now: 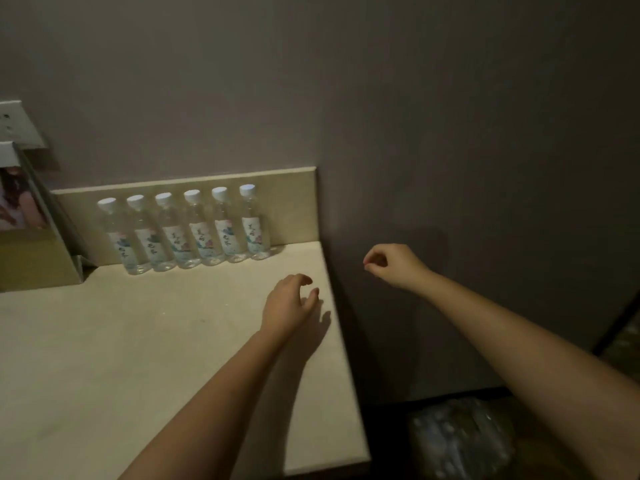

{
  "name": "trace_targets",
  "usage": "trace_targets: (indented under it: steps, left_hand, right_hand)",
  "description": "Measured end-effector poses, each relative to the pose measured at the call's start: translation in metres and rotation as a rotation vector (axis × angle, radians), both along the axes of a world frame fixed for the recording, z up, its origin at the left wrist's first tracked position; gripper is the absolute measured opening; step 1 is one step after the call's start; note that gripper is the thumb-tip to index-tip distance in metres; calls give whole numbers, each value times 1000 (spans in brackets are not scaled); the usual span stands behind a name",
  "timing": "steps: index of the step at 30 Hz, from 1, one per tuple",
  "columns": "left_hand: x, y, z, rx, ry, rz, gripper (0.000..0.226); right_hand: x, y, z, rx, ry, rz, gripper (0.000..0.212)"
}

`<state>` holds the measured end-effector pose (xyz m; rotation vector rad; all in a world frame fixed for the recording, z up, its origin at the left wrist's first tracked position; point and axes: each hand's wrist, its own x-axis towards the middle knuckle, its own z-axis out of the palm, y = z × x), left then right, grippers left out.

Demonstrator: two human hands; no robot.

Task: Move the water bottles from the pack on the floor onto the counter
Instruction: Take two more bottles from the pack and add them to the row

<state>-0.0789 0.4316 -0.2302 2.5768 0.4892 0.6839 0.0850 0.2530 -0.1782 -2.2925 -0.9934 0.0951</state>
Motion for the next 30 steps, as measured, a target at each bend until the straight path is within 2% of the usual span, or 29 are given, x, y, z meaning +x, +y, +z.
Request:
trace_targets:
  steps: [10, 17, 23, 30]
  left_hand:
    - [71, -188, 19, -59, -83, -180, 29]
    - [98, -303, 5, -178, -13, -304, 26]
    - [128, -340, -25, -227, 63, -302, 24]
    - [200, -349, -62, -255, 89, -295, 20]
  right_hand:
    - [30, -236, -4, -5, -31, -237, 7]
    - [40, -366, -11, 24, 3, -352, 10]
    - [67, -421, -39, -10, 67, -391, 17]
    - [138, -421, -84, -48, 177, -374, 19]
